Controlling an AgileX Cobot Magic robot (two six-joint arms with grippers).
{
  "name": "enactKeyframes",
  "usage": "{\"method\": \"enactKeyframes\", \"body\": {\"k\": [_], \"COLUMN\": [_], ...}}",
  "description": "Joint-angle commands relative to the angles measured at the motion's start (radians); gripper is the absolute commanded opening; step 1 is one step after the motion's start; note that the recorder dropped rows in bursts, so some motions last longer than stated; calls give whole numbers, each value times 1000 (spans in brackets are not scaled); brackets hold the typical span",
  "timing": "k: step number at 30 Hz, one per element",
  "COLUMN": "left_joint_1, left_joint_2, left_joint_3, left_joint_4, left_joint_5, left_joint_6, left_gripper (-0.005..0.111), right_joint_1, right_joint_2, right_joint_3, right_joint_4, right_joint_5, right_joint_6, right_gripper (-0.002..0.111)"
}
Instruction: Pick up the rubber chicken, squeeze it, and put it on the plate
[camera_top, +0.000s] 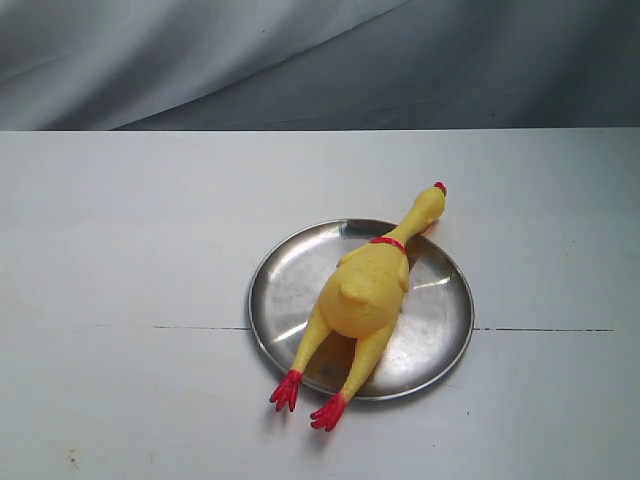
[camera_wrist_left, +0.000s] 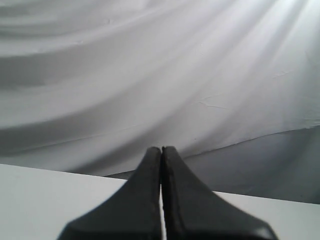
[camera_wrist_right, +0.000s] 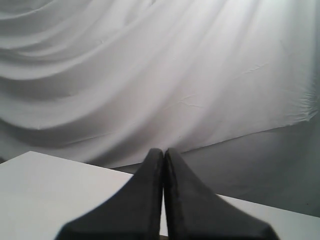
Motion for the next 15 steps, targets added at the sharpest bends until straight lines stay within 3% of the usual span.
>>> {"method": "enactKeyframes", "body": {"k": [1, 6, 15], "left_joint_1": [2, 2, 2], "left_joint_2": [-2, -2, -2], "left_joint_3": [5, 5, 20], "left_joint_4": [35, 44, 210], "left_joint_5": [4, 4, 16], "left_joint_6": [-16, -16, -24], "left_gripper": [0, 0, 0], "right_joint_1": [5, 5, 5], "right_joint_2": [-3, -3, -3], "right_joint_3": [1, 1, 1], "right_joint_4": [-2, -2, -2], "right_joint_5": [1, 1, 1], "right_joint_6": [3, 3, 3], "right_gripper": [0, 0, 0]}}
